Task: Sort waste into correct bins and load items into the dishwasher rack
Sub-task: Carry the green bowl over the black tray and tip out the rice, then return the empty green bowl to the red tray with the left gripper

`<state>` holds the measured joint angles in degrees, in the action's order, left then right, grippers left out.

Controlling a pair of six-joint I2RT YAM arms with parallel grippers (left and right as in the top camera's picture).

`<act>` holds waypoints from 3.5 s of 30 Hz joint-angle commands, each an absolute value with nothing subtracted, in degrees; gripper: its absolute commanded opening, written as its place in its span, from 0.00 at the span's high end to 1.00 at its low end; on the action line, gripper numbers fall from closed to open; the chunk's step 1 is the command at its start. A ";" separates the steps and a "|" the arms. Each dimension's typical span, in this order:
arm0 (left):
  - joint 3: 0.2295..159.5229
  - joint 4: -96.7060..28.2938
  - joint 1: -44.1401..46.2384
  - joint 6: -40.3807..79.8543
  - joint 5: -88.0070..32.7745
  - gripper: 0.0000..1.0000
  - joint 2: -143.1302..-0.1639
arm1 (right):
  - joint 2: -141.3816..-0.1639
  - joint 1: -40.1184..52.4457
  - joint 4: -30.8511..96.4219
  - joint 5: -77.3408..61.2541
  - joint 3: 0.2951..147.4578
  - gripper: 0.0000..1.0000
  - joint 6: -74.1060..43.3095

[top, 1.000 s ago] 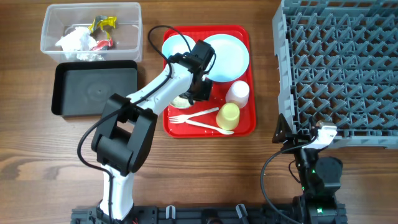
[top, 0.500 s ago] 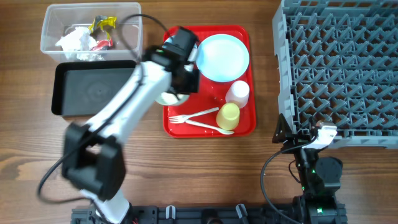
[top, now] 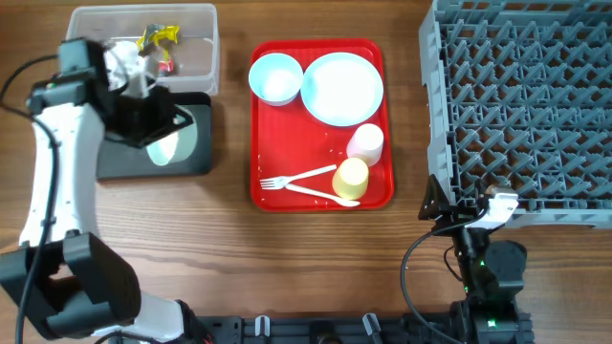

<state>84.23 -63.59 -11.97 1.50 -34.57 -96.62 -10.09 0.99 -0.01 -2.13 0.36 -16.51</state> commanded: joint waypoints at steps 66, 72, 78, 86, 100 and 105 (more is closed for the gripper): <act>71.46 -39.16 -31.40 -5.56 -90.35 0.96 -106.85 | -10.31 1.06 -0.10 -3.03 0.32 0.00 -17.12; 71.46 -39.16 -31.40 -5.56 -90.35 0.96 -106.85 | -10.31 1.06 -0.10 -3.03 0.32 0.00 -17.12; 71.79 -38.46 -29.63 -5.58 -89.52 0.96 -104.79 | -10.31 1.06 -0.10 -3.03 0.32 0.00 -17.12; 73.38 -38.22 -7.35 -2.92 -48.07 0.96 -91.53 | -10.31 1.06 -0.12 -3.03 0.32 0.00 -17.15; 73.36 -32.01 27.94 -2.55 4.03 0.96 -99.55 | -10.31 1.06 -0.12 -3.05 0.32 0.00 -17.15; 73.36 -28.84 30.55 -2.55 6.33 0.95 -106.30 | -10.31 1.06 -0.10 -3.03 0.32 0.00 -17.15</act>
<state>73.08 -29.45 29.78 -2.68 2.39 -102.80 -10.13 0.99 -0.01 -2.13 0.36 -16.69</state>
